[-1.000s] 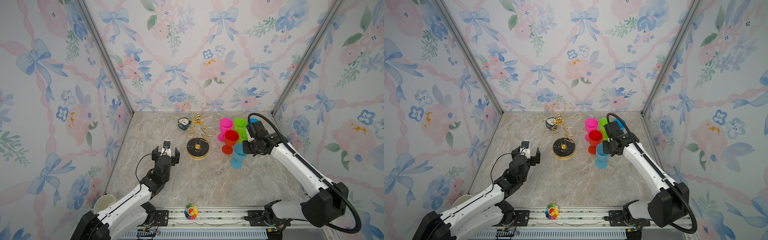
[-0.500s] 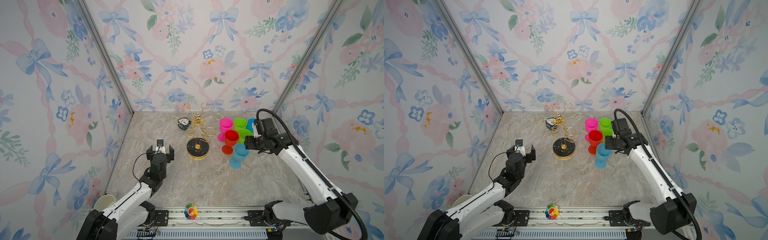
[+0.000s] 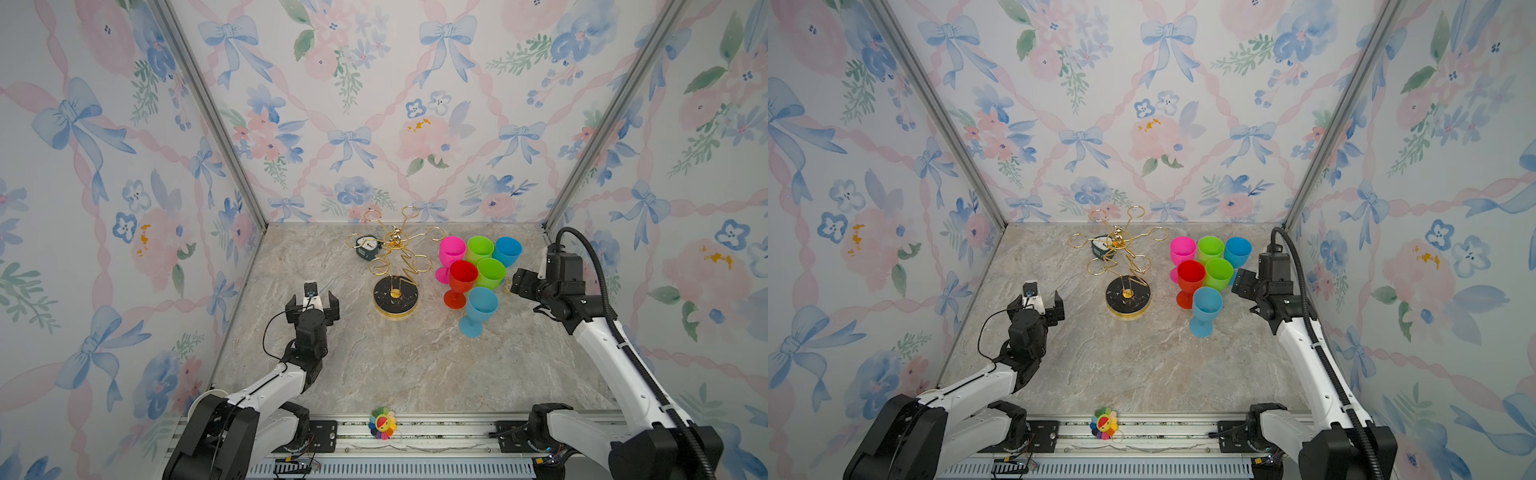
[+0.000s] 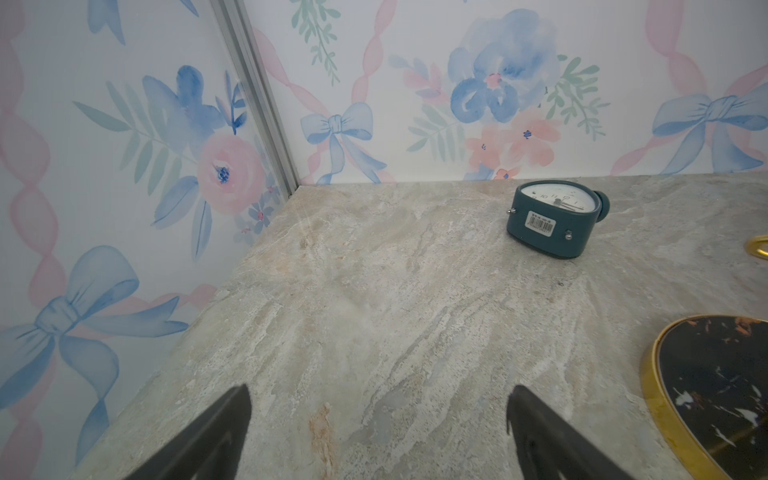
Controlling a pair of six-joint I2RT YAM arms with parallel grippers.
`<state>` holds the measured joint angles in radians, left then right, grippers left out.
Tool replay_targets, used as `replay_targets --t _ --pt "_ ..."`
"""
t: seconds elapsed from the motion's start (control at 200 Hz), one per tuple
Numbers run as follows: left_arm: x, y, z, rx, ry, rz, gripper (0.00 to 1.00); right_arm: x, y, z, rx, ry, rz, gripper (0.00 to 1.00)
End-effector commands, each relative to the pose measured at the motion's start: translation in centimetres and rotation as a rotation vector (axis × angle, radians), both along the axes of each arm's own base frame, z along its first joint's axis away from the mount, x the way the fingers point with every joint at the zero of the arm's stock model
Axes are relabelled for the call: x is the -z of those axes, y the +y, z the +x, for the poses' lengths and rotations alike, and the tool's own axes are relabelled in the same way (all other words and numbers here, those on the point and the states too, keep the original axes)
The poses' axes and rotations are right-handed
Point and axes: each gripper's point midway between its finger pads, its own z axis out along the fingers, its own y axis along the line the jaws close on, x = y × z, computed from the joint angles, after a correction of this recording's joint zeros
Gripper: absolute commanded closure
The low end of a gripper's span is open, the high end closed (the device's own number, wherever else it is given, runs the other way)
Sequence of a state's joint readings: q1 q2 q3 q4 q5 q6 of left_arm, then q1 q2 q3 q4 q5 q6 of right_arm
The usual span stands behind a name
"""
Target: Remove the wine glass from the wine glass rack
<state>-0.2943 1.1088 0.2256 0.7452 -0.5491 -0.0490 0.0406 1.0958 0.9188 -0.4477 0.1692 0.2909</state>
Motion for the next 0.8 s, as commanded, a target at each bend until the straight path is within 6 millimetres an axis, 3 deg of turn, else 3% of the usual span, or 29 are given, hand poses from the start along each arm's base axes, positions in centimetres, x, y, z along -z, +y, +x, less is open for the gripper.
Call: replay_targets --t 0.0,0.295,0.575,0.795 --pt "-0.8 0.6 0.3 0.0 -0.068 -0.001 0.02 -0.5 -1.9 1.0 0.062 -0.136 -0.057 0.13" --pt "0.9 1.1 0.9 0.006 -0.062 0.014 0.02 3.3 -3.5 0.2 0.105 -0.216 -0.164 0.09" --pt "0.5 1.7 1.8 -0.025 -0.091 0.024 0.02 5.5 -2.9 0.7 0.057 -0.272 -0.182 0.08" --pt "0.4 1.1 1.6 0.018 -0.102 0.016 0.02 7.4 -2.2 1.5 0.019 -0.294 -0.172 0.08"
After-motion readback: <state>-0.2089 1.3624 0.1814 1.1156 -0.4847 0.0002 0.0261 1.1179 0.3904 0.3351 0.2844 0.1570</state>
